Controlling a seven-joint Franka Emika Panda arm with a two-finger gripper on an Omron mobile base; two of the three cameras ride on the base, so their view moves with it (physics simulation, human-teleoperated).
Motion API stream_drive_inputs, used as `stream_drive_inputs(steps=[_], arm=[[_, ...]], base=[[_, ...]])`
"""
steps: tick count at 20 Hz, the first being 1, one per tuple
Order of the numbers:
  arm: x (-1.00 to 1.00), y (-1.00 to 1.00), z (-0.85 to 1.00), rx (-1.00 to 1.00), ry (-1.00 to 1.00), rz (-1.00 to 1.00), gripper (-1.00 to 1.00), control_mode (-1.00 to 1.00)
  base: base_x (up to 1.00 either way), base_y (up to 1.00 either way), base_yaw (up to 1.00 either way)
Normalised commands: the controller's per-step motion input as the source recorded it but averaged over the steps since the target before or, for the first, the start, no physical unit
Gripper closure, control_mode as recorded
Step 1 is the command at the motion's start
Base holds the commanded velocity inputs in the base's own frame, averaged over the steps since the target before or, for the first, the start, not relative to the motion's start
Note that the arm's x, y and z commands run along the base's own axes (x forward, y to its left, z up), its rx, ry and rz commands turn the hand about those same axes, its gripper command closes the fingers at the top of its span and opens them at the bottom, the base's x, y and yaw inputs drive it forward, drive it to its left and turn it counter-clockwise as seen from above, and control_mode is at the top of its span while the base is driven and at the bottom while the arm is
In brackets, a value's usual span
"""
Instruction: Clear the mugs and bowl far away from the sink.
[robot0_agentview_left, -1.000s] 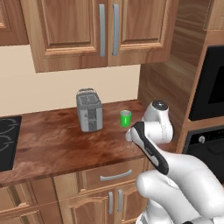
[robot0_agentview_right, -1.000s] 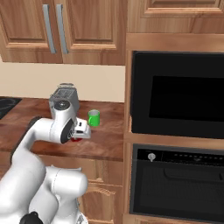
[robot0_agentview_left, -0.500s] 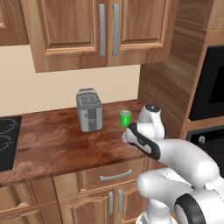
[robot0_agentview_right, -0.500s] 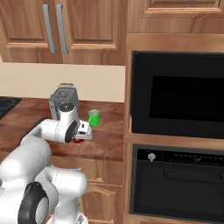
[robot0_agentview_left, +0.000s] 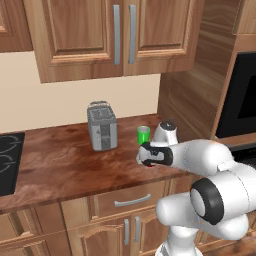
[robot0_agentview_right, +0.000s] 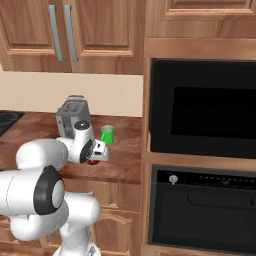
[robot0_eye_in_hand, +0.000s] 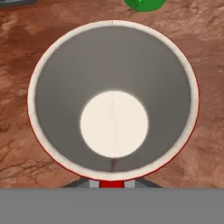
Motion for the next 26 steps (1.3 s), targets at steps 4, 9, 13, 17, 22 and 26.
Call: stream_drive_inputs(steps=[4,9,13,17,22,26], arm=[[0.32,0.0,-0.31,0.0,0.02,0.0,1.0,-1.0],[0.27,0.0,-0.25,0.0,0.0,0.0,1.0,-1.0],[0.21,0.04,-0.27,0.0,0.01,0.0,1.0,-1.0],[0.15,0.01,-0.17,0.0,0.0,0.0,-1.0,-1.0],[-0.09,0.0,0.01,0.0,-0.03,0.0,-1.0,-1.0],[-0.18,0.0,0.17,0.0,-0.07,0.0,-1.0,-1.0]], base=[[0.0,0.0,0.0],[0.0,0.0,0.0],[0.0,0.0,0.0],[0.0,0.0,0.0],[0.0,0.0,0.0],[0.0,0.0,0.0]])
